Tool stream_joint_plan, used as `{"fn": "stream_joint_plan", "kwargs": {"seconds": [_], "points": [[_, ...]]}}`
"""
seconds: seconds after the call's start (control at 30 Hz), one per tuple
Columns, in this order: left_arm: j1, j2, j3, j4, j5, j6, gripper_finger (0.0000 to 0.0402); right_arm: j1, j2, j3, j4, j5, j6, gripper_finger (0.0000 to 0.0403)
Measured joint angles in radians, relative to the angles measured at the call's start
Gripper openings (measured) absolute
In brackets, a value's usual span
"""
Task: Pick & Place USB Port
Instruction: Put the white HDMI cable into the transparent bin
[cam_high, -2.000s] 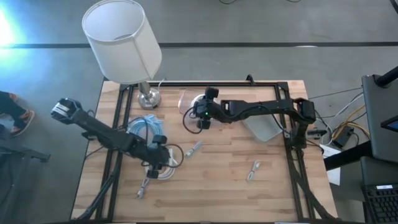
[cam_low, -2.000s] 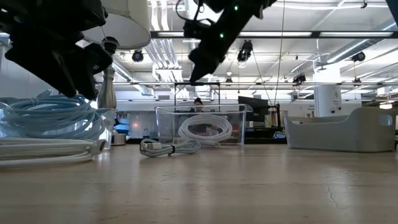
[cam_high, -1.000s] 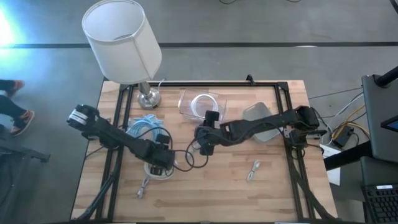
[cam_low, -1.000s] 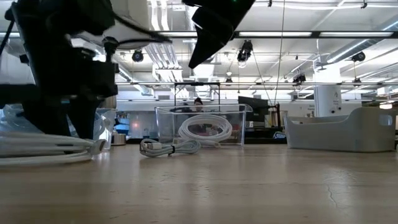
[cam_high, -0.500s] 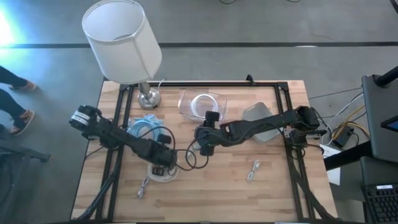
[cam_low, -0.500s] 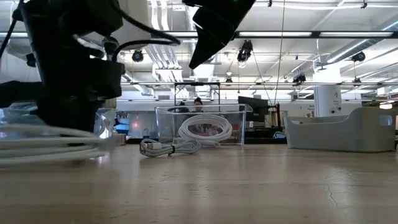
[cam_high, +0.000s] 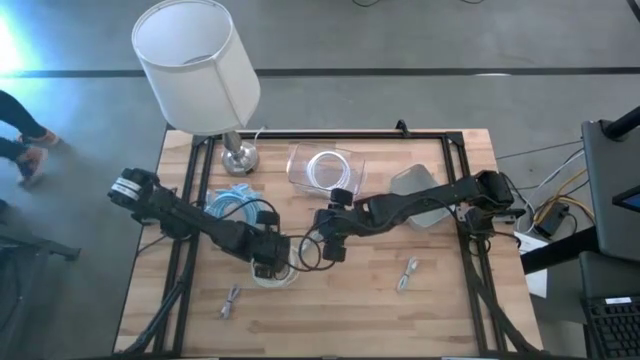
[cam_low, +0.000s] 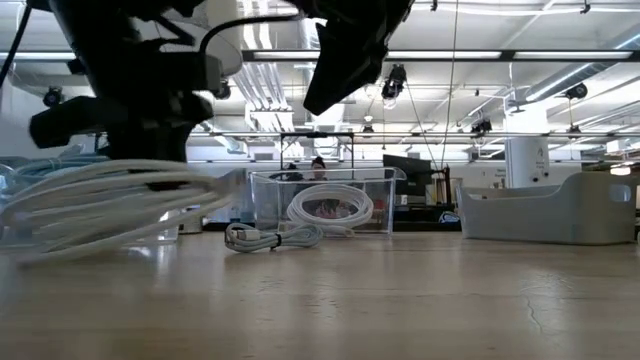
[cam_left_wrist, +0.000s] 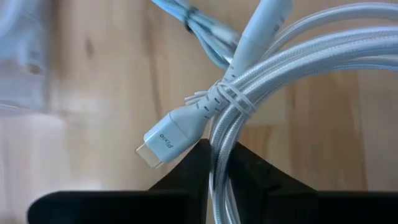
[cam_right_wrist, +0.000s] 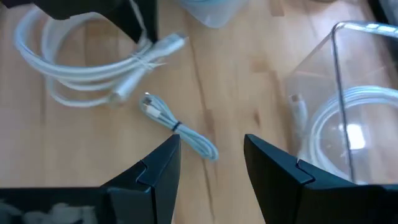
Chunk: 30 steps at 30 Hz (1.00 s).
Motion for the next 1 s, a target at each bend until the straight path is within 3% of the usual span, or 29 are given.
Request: {"fn": "stream_joint_plan", "kwargs": {"seconds": [0.6,1.0], "points": [[0.000,-0.002,0.091,0.026,-0.496,0.126,0.0049,0.000,0.013,-0.005,0.103,-0.027,0.136,0.0169],[-0.005,-0.002,0.101,0.085,-0.576,0.200,0.0049,-0.005,0.013,-0.006,0.218,0.029,0.137,0.0169]]}}
